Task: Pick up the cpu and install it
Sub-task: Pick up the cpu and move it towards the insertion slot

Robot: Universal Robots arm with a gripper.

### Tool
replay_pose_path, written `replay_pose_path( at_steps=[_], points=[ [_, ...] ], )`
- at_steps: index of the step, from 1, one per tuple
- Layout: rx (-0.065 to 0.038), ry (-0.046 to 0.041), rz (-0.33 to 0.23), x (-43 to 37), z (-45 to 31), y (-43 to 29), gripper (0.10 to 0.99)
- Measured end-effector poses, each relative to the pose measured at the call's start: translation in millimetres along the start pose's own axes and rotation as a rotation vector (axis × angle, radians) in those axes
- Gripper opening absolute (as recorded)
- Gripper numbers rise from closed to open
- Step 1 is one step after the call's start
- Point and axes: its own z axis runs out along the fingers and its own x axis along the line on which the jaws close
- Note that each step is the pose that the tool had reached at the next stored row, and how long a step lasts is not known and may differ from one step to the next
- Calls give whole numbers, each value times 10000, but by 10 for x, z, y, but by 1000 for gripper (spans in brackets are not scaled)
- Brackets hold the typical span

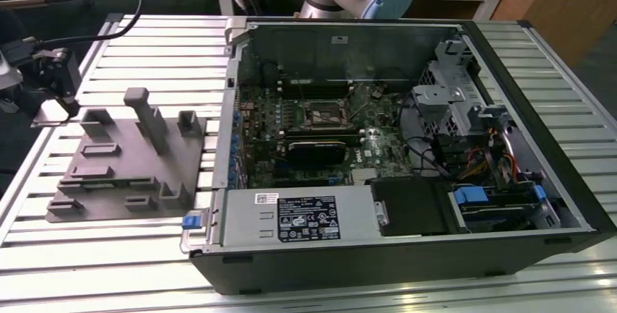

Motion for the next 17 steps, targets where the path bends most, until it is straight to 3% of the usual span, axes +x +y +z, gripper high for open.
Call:
replay_pose_path(
  at_steps=[17],
  points=[
    [0,0,0,-7,-242,12,541]
  ],
)
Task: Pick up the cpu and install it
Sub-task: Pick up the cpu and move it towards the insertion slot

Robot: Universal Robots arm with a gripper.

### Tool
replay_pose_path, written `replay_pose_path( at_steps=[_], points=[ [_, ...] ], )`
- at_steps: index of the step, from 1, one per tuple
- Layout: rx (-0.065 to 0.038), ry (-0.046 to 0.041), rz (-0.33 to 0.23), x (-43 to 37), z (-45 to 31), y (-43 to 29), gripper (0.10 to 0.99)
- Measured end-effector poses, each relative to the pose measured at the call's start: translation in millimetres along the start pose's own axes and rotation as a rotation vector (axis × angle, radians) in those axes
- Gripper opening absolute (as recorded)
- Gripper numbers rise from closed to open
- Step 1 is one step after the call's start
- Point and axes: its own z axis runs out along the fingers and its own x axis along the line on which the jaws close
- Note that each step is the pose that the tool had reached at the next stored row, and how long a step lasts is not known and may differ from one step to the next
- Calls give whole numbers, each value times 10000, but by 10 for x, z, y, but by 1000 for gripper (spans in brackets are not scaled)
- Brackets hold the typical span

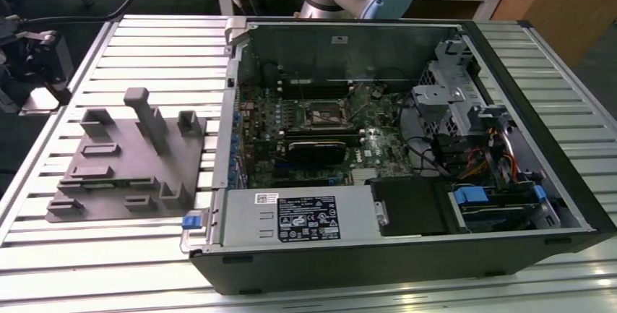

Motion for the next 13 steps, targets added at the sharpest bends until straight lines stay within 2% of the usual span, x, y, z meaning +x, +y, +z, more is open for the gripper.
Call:
replay_pose_path(
  at_steps=[13],
  points=[
    [0,-1,0,-6,-199,10,541]
  ],
)
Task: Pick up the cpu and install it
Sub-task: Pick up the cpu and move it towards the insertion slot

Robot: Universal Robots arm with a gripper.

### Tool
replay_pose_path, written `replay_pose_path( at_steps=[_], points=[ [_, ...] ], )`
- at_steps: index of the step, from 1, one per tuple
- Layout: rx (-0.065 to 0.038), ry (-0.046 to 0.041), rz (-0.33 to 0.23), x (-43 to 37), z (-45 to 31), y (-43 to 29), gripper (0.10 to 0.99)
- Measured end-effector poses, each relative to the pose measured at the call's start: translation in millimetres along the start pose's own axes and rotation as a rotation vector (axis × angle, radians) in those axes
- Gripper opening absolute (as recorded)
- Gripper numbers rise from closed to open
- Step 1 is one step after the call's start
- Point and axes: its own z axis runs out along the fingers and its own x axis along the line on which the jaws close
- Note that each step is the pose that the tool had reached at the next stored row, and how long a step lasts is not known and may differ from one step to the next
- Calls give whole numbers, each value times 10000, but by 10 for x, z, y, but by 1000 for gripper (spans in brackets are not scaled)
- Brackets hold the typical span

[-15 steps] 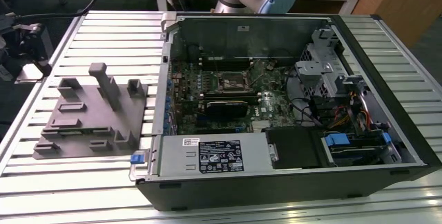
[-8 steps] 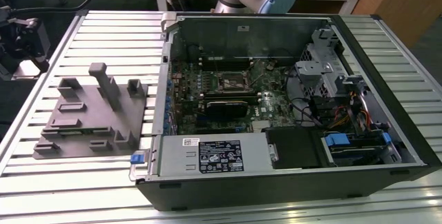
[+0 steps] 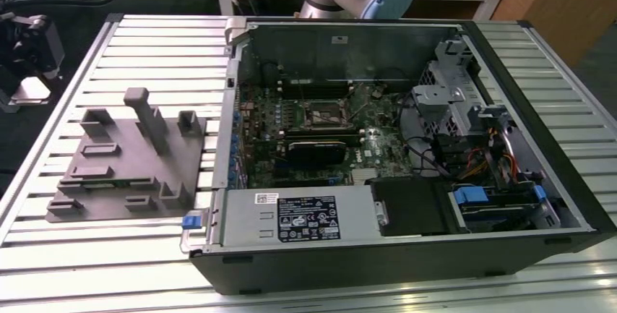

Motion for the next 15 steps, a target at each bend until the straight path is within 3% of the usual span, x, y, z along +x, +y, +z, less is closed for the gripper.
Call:
replay_pose_path(
  at_steps=[15],
  points=[
    [0,1,1,-8,-295,13,541]
  ],
)
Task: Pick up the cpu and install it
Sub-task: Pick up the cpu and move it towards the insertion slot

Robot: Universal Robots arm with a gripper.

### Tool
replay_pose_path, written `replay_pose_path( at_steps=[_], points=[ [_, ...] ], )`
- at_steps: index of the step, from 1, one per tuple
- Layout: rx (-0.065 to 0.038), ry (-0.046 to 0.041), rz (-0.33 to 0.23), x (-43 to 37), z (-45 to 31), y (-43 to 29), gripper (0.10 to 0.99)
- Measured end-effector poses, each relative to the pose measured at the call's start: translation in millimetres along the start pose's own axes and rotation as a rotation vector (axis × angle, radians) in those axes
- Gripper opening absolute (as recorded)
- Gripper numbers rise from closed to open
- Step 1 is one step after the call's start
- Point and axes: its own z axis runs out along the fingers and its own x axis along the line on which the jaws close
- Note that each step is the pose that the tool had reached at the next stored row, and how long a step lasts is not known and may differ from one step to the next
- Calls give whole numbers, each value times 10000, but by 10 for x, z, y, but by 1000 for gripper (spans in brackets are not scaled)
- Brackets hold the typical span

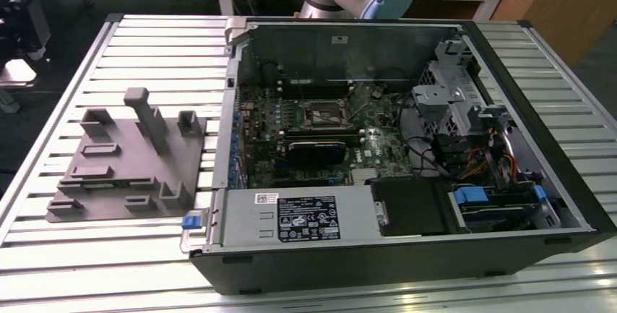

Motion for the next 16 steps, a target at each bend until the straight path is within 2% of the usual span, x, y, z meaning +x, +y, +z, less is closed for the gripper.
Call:
replay_pose_path(
  at_steps=[16],
  points=[
    [0,0,0,-7,-265,12,541]
  ],
)
